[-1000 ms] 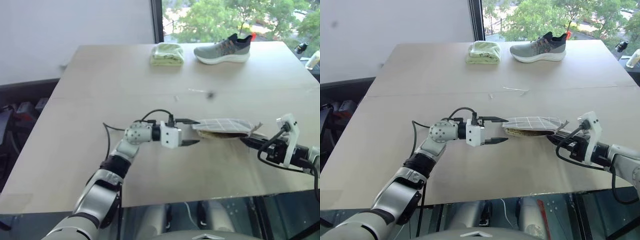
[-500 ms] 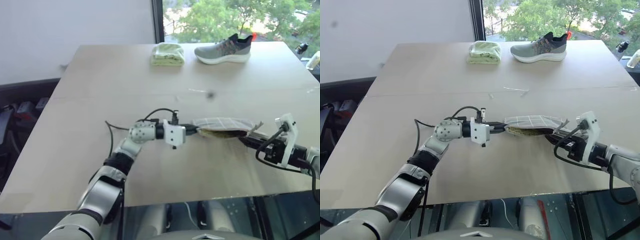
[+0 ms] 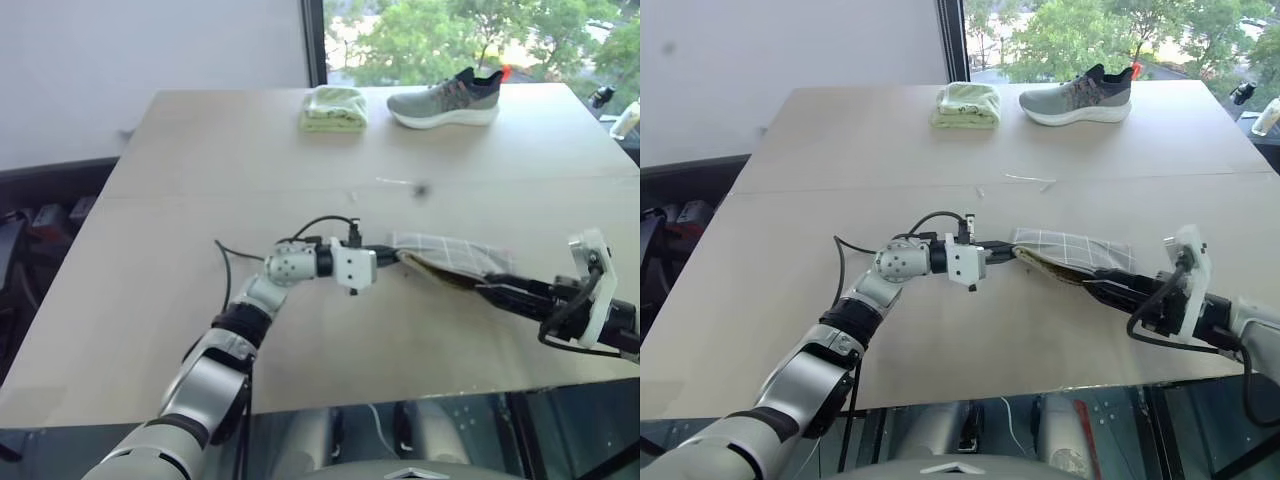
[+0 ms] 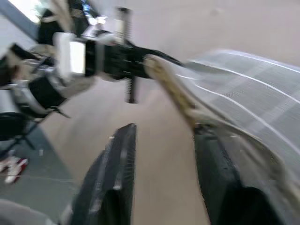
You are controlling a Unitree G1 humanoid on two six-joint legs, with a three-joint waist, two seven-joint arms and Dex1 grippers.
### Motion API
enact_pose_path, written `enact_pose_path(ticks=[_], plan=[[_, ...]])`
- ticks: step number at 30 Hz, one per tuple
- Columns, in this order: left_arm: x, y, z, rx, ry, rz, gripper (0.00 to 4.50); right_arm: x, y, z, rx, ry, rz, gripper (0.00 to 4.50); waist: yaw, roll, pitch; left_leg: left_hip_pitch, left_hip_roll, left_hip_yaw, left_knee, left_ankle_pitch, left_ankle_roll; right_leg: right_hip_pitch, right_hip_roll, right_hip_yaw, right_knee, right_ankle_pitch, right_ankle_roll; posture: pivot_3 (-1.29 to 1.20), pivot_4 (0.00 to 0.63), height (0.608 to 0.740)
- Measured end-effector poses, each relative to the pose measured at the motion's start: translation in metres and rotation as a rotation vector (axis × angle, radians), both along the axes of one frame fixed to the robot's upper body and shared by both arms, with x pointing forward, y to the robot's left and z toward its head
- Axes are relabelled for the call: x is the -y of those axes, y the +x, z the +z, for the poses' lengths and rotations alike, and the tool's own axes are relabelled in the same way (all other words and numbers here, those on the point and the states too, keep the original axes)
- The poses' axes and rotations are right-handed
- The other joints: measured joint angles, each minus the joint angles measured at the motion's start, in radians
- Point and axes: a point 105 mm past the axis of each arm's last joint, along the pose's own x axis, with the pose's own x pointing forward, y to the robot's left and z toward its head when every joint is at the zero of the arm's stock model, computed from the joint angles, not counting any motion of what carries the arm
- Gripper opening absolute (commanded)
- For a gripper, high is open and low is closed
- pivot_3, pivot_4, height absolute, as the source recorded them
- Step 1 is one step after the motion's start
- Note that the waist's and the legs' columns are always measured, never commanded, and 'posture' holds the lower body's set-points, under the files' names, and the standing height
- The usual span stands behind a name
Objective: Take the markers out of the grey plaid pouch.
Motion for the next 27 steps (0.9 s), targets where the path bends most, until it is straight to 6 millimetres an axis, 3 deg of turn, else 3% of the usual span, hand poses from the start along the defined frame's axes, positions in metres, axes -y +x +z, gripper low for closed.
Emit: enact_pose_path(ticks=[2,8,15,19,23,27], plan=[[0.001,0.0,0.0,-0.005,-0.002,0.003,0.0,-0.002,0.0,0.002,0.007,0.003,0.007,0.05,0.0,0.0,0.0,0.0,0.0,0.0,0.0,0.0,0.0,0.0,0.0,0.0,0.0,0.0,0.0,0.0,0.15,0.74],[0.004,0.0,0.0,-0.015,-0.007,0.003,0.0,-0.014,0.015,-0.014,-0.01,-0.022,-0.02,0.05,0.0,0.0,0.0,0.0,-0.001,0.001,0.0,0.0,0.0,0.0,0.0,0.0,0.0,0.0,0.0,0.0,0.15,0.74],[0.004,-0.003,0.004,-0.02,-0.015,-0.005,0.0,-0.002,0.047,-0.038,-0.011,-0.104,-0.165,0.05,-0.001,0.0,0.0,0.0,-0.002,0.001,0.0,0.0,0.0,0.0,0.002,0.001,0.0,0.0,0.0,0.0,0.15,0.74],[0.005,-0.011,0.005,-0.062,-0.023,-0.034,0.0,0.012,0.078,-0.055,0.238,-0.449,-0.262,0.05,-0.003,0.0,0.0,0.001,-0.002,0.002,0.0,0.0,0.0,0.0,0.004,0.0,0.001,0.0,0.0,0.0,0.15,0.74],[0.007,-0.015,0.003,-0.107,-0.023,-0.043,0.0,0.01,0.087,-0.07,0.485,-0.737,-0.183,0.05,-0.003,0.0,0.0,0.001,-0.002,0.002,0.0,0.003,-0.005,0.0,0.005,0.0,0.001,0.0,0.0,0.0,0.15,0.74],[0.01,-0.019,0.003,-0.122,-0.013,-0.057,0.0,0.002,0.096,-0.074,0.722,-0.912,-0.098,1.26,-0.005,0.0,0.0,0.002,-0.002,0.004,0.001,0.003,-0.005,0.0,0.006,0.002,0.001,0.0,0.0,0.0,0.15,0.74]])
